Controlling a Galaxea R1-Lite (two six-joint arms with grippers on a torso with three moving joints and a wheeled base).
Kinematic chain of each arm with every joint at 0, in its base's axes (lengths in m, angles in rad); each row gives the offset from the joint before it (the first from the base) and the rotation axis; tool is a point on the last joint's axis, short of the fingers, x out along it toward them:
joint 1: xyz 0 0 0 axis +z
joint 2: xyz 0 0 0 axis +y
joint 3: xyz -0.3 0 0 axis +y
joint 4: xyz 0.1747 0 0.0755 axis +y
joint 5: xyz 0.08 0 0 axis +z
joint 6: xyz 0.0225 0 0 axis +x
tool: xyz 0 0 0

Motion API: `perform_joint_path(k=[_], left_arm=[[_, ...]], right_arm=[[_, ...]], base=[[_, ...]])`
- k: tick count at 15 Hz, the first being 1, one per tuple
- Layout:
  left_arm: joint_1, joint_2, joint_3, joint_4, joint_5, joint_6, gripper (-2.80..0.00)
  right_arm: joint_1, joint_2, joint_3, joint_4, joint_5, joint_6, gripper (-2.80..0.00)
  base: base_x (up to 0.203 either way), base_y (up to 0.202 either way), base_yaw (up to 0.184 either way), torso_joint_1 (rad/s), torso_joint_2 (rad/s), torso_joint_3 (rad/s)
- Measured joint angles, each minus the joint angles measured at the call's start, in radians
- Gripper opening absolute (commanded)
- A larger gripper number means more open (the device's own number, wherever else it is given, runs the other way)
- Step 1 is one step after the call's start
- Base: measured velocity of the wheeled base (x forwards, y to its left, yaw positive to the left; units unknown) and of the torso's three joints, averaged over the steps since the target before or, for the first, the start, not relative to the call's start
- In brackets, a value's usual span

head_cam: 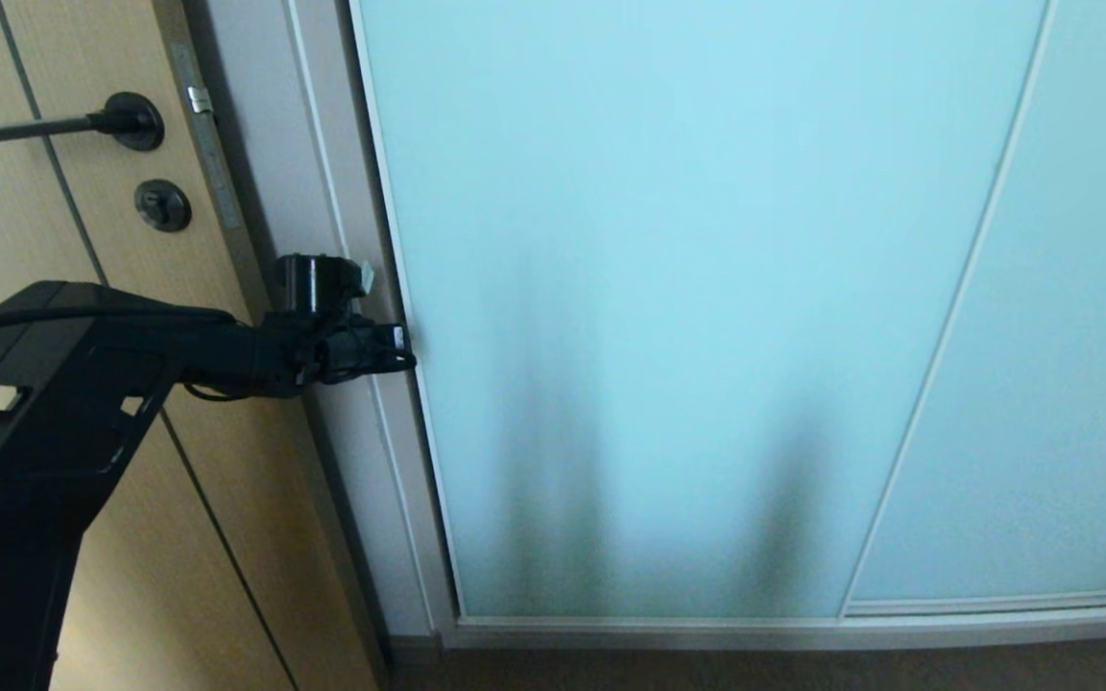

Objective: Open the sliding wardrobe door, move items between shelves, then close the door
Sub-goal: Open the door

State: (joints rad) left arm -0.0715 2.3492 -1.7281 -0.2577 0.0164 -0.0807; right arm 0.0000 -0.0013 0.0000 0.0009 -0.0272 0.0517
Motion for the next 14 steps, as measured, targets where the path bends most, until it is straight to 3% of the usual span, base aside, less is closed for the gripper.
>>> perform_joint_path(k=[14], left_arm=[[-0.048,0.06,-0.053,0.0,0.001,0.004,-2.8]], right_arm=[[0.0,0.0,0.0,0.0,0.0,0.0,-2.8]], base=[[0.0,0.0,0.0,0.0,0.0,0.0]])
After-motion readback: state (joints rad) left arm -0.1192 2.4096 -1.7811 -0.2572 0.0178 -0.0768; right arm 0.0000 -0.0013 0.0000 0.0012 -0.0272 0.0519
